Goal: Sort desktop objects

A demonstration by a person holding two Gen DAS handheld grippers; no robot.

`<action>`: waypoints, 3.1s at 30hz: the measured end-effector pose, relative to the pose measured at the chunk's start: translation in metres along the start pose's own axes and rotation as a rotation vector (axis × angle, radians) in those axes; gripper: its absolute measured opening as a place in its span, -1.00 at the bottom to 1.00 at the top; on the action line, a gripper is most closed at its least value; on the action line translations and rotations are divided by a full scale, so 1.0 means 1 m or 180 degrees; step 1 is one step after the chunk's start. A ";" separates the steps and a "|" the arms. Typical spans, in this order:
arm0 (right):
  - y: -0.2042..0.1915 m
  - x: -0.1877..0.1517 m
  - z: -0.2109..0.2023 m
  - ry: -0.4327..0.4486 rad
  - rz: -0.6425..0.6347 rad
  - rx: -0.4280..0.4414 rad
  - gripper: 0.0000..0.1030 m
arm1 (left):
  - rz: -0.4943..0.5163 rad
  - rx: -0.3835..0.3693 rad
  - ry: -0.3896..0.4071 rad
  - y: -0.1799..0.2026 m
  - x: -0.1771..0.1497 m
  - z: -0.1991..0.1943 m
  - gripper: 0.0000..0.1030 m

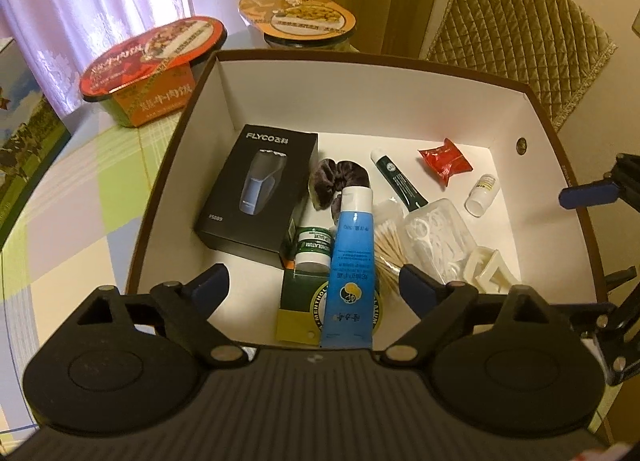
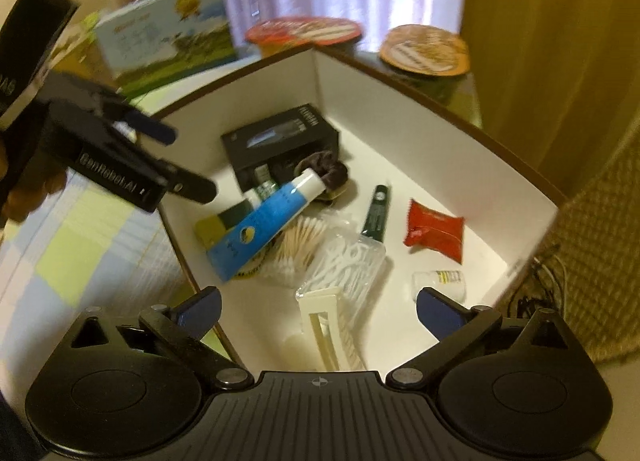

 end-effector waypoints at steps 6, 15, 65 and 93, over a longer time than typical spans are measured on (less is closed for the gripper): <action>0.000 0.004 -0.018 0.0333 0.0316 -0.0338 0.96 | 0.0061 0.0124 0.0114 -0.002 -0.003 -0.013 0.80; -0.017 -0.006 -0.041 0.0553 0.0607 -0.0579 0.96 | 0.0070 0.0252 0.0308 -0.002 -0.014 -0.039 0.84; -0.100 -0.079 -0.093 0.0485 0.0732 -0.0939 0.96 | -0.0376 0.0330 0.0229 0.015 -0.135 -0.157 0.84; -0.111 -0.086 -0.082 0.0355 0.0714 -0.0934 0.96 | -0.0319 0.0285 0.0145 0.011 -0.145 -0.154 0.84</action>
Point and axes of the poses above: each gripper's, at about its wrist camera, not at the fingertips, and z roughly the way its jaws point, y to its right, x to its top, the point moved 8 cm from there along z, roughly the way its jaws point, and after that the axes turned 6 degrees about y, right-handed, at the moved point
